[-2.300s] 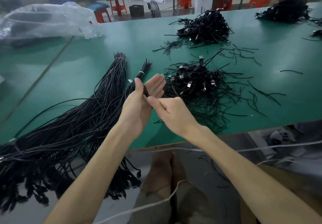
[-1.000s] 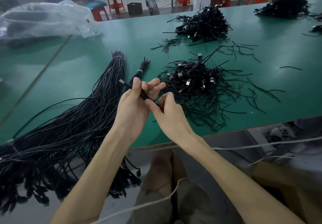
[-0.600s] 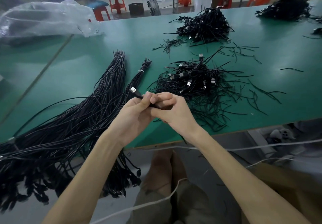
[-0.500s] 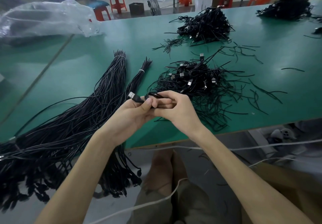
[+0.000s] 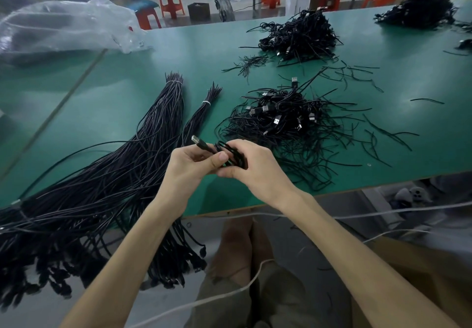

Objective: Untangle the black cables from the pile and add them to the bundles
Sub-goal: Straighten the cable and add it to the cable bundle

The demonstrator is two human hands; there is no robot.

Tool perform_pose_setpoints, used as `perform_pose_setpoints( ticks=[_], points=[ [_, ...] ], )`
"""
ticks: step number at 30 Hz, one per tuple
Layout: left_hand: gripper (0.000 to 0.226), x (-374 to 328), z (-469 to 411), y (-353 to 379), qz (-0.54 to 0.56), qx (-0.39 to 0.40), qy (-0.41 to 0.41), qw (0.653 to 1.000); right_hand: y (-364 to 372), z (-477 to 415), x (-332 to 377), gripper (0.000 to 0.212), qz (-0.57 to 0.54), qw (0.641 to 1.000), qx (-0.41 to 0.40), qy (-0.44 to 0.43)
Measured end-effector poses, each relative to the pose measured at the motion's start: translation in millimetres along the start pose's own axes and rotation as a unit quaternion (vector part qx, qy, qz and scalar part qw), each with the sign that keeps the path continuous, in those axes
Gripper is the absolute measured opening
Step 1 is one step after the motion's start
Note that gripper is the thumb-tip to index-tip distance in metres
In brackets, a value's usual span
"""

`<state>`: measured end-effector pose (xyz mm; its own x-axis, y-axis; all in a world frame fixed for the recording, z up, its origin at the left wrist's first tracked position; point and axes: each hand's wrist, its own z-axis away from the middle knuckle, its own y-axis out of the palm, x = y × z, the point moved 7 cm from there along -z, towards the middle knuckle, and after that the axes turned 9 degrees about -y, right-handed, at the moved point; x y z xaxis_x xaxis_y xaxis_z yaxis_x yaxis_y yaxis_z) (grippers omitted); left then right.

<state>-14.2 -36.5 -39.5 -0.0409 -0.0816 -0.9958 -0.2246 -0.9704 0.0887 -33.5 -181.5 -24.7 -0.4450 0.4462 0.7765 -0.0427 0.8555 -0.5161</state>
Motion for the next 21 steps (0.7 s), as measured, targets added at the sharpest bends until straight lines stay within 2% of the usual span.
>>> perform_pose_setpoints(
  ticks=[6, 9, 15, 18, 21],
  points=[
    [0.023, 0, -4, 0, -0.014, -0.009, -0.01, 1.0, 3, 3, -11, 0.038, -0.07, 0.995, 0.009, 0.069],
    [0.022, 3, -5, 1, -0.002, -0.017, -0.016, 1.0, 2, 2, -17, 0.033, -0.058, 0.994, 0.023, 0.093],
    [0.033, 6, -6, 4, -0.078, -0.015, -0.012, 0.997, 10, 1, -28, 0.03, -0.066, 0.982, 0.112, 0.134],
    [0.041, 10, -8, -2, -0.102, -0.04, -0.038, 0.993, 12, 5, -31, 0.036, -0.018, 0.977, 0.148, 0.153],
    [0.047, 8, -7, -9, -0.141, -0.066, -0.042, 0.987, 12, 9, -31, 0.031, 0.056, 0.97, 0.183, 0.149]
  ],
)
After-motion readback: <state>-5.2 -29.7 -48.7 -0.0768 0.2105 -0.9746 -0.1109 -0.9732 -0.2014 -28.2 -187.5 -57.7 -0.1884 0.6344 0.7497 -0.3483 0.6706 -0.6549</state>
